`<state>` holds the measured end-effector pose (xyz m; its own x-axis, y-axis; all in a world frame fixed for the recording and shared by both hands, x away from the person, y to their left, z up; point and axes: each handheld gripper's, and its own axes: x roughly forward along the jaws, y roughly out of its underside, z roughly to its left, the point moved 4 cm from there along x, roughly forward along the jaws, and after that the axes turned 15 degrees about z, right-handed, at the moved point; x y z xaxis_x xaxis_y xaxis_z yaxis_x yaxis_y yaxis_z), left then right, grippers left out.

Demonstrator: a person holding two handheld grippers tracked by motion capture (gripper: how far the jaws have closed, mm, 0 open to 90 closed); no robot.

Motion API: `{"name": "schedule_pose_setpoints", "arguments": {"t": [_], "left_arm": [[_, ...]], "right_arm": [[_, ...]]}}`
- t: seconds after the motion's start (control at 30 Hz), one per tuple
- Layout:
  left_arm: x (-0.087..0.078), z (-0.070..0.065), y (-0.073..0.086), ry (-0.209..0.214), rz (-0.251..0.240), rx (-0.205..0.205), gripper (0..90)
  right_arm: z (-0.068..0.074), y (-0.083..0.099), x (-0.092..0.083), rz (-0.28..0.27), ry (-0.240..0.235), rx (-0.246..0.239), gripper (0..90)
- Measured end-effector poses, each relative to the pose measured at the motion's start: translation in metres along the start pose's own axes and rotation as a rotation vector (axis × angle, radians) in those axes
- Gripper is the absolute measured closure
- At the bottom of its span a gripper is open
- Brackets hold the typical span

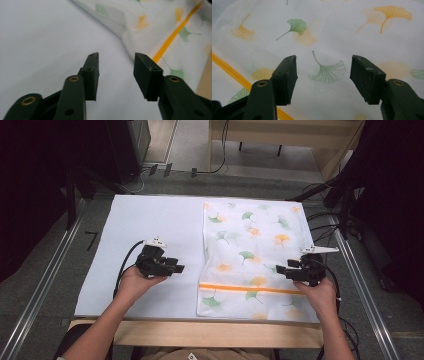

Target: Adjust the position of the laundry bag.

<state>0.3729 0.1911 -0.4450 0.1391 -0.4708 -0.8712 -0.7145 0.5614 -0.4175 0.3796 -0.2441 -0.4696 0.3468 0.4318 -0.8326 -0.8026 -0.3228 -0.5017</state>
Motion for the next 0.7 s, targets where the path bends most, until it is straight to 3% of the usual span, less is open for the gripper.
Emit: {"name": "schedule_pose_setpoints", "arguments": {"t": [0.27, 0.47, 0.7], "left_arm": [[0.0024, -0.0023, -0.0031, 0.04, 0.004, -0.005, 42.7], [-0.0004, -0.002, -0.0053, 0.053, -0.018, -0.029, 42.4], [0.0025, -0.0028, -0.0057, 0.025, 0.003, -0.001, 42.9]], "right_arm": [[0.0014, -0.0028, 0.0025, -0.003, -0.036, 0.015, 25.5], [0.0036, -0.0038, 0.0027, -0.002, -0.026, -0.002, 28.5], [0.0062, -0.0038, 0.003, -0.004, -0.034, -0.005, 30.1]]}}
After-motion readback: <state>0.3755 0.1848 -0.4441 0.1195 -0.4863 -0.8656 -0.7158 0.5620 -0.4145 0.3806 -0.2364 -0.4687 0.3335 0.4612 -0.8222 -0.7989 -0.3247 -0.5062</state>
